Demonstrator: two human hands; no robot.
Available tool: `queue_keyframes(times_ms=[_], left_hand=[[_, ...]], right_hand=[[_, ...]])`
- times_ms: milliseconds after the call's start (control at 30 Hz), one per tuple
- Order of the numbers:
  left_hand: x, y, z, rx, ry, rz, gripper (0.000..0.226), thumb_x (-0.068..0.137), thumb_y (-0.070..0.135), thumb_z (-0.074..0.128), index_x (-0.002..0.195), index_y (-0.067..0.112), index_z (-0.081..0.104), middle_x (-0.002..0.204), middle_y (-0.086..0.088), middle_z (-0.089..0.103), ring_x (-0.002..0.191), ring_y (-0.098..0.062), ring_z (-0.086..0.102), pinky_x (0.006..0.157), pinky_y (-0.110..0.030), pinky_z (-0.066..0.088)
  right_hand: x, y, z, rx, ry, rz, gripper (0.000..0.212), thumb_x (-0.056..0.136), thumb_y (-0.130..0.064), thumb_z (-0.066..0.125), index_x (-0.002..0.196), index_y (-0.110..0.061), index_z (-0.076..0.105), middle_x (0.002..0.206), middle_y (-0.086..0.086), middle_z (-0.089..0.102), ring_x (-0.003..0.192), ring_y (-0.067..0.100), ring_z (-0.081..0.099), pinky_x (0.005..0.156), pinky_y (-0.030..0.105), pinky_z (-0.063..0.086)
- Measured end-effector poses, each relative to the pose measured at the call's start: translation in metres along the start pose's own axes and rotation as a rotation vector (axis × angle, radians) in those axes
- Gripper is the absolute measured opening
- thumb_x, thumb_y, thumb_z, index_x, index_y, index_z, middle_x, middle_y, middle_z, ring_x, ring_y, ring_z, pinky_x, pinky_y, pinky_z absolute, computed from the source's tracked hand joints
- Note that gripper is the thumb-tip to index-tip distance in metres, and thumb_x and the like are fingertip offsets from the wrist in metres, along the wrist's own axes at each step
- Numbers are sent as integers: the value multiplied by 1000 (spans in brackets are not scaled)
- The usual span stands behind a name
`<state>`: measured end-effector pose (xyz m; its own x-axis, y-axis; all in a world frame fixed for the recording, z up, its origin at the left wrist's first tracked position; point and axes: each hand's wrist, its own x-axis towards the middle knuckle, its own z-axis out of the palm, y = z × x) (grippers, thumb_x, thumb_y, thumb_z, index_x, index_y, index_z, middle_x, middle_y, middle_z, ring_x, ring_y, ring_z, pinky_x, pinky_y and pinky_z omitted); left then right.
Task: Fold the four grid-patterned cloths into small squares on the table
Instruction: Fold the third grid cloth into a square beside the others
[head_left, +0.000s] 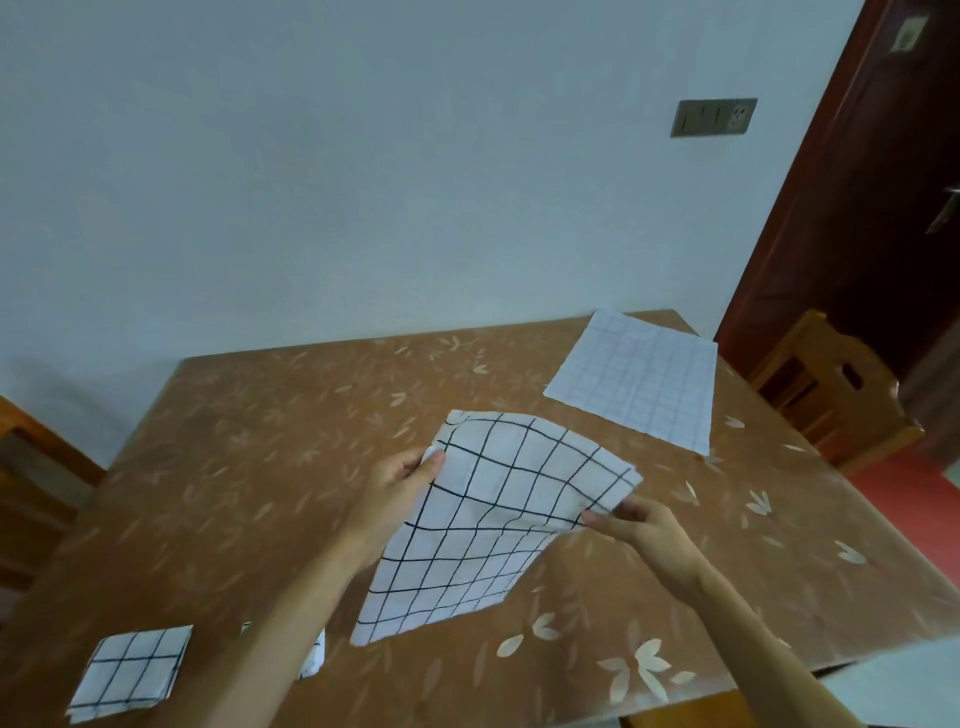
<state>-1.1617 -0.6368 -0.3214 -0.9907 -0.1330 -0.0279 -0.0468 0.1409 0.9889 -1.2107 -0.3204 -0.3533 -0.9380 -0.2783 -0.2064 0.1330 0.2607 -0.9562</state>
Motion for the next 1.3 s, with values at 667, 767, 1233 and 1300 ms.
queue_keyframes(times_ms=[667,767,1233,1300], left_hand=[[-10,-28,-33,-184,-124,-436,40,94,30,67,129,16,57,117,-7,74,107,-28,71,97,-47,54],[-16,-42,-28,-37,-81,-461,29,95,21,67,124,17,62,107,-3,78,99,-24,74,93,-44,56],[-16,-49,-19,-275,10,-546,29,102,35,52,117,15,67,110,-13,76,101,-32,72,84,-43,54],[-17,-50,-18,-142,20,-499,26,98,28,62,121,17,64,111,-8,75,97,-25,74,77,-36,59]], right_hand=[[12,-13,45,188,-88,36,23,94,-23,67,113,-10,72,107,9,77,99,29,74,92,48,57],[11,-8,44,168,-55,62,21,94,-24,69,111,-12,72,104,9,78,96,29,74,88,48,59],[8,0,37,129,18,85,34,90,-28,72,121,-17,62,101,5,78,89,22,76,85,45,61],[8,-1,38,85,63,84,47,87,-36,75,128,-27,54,101,7,76,88,20,76,81,39,62]])
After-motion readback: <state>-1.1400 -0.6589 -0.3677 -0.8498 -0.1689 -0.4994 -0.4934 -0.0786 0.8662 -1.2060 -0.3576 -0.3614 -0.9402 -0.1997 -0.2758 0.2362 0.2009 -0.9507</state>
